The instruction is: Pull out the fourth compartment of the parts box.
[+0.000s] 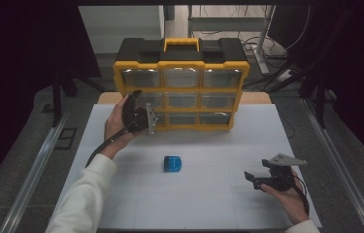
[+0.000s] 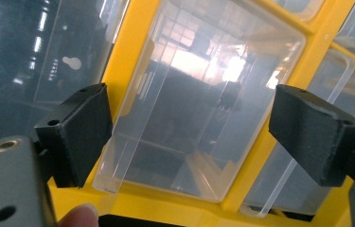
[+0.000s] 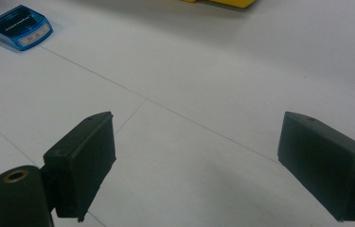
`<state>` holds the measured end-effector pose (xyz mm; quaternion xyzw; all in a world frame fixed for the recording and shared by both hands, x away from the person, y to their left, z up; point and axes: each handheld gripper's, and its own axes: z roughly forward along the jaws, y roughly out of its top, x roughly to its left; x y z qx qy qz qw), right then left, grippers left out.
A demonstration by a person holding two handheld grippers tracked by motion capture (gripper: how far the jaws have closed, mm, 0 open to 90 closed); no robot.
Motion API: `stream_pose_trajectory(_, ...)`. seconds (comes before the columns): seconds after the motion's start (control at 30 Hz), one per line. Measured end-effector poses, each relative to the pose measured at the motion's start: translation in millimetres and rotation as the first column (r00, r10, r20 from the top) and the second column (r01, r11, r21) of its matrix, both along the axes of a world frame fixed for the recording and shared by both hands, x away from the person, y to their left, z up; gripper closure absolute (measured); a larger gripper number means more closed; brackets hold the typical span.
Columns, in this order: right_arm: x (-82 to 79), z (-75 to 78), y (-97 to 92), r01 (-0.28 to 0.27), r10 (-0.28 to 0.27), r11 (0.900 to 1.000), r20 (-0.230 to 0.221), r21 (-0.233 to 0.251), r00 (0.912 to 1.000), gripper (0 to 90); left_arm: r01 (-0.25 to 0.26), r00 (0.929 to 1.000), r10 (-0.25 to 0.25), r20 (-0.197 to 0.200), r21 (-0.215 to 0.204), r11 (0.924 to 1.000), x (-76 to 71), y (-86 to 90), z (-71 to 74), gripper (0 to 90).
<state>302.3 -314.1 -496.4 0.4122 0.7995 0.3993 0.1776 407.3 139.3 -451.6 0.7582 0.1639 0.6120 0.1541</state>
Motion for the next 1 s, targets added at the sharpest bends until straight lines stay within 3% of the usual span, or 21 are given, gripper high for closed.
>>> stream_pose_trajectory(0.33,-0.1,0.0,0.1,0.0,0.0,1.0,-0.003,0.002,1.0,12.3,-0.015,0.9995,0.014,0.028,0.038,0.9992,-1.0,-2.6,-0.2,20.8)
stream_pose_trajectory(1.0,-0.1,0.3,-0.3,0.0,0.0,1.0,-0.001,0.006,1.0,12.3,-0.066,0.993,0.061,0.101,0.04,0.997,-4.3,-2.7,3.3,50.4)
